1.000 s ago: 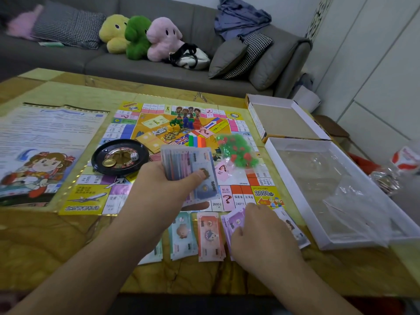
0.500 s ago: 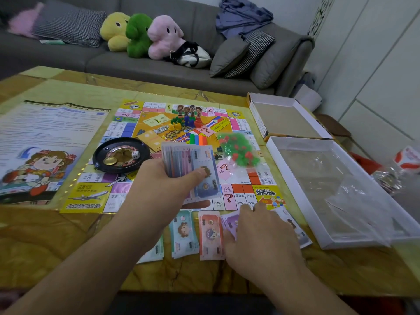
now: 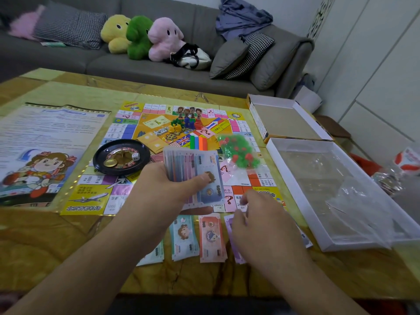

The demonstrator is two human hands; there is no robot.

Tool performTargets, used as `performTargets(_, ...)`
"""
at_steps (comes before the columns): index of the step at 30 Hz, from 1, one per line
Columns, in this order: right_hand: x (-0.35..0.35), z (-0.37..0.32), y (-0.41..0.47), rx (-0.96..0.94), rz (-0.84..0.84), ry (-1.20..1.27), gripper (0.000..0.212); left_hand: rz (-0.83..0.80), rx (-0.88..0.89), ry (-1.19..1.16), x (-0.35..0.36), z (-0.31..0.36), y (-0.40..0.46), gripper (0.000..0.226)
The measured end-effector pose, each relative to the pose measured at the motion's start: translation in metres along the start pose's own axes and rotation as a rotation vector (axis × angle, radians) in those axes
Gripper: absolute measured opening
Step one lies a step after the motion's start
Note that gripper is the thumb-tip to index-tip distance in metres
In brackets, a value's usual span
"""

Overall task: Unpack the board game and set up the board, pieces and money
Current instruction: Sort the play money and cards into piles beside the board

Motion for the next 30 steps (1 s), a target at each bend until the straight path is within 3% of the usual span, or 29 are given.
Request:
performTargets(2,-0.010,-0.001,0.006,-0.067,0.037,0.400,0.006,-0.049,-0.002,0.004,0.002,0.001,-0.002,0.030)
performTargets(4,-0.014,-0.006,0.010,-0.074,-0.046,0.797,0.008,-0.109,-0.003,0.026,0.007,0.002,-0.006,0.027)
performTargets(8,-0.017,-0.010,0.015,-0.009,-0.114,1.096,0.023,-0.170,-0.018,0.033,0.013,0.000,-0.010,0.026)
performTargets(13,-0.016,-0.016,0.023,-0.079,-0.038,0.898,0.004,-0.204,-0.043,0.009,0.005,0.002,-0.010,0.023)
performTargets(17,-0.008,-0.021,0.027,-0.011,0.041,0.866,0.022,-0.103,-0.087,0.031,-0.019,-0.002,-0.004,0.024)
performTargets(19,-0.007,-0.026,0.027,-0.037,0.089,0.804,0.037,0.004,-0.045,0.114,-0.039,0.001,0.000,0.022)
performTargets(21,-0.001,-0.039,0.024,-0.092,0.098,0.781,0.037,0.146,0.020,0.219,-0.070,0.005,0.004,0.018)
performTargets(23,0.014,-0.058,0.019,-0.146,0.022,0.774,0.020,0.271,0.058,0.267,-0.104,0.008,0.007,0.016)
performTargets(25,0.043,-0.080,0.013,-0.195,-0.099,0.704,0.017,0.357,0.067,0.245,-0.137,0.008,0.009,0.016)
performTargets(30,0.125,-0.151,-0.008,-0.308,-0.342,0.521,0.013,0.397,0.075,0.066,-0.180,0.010,0.005,0.024)
Point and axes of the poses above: each hand's wrist, its own y-axis towards the middle knuckle, its own x-axis out of the palm, z = x × y, the point moved 5 cm from there along y, towards the middle knuckle, and after that the axes turned 10 degrees about y, right-handed, at the moved point
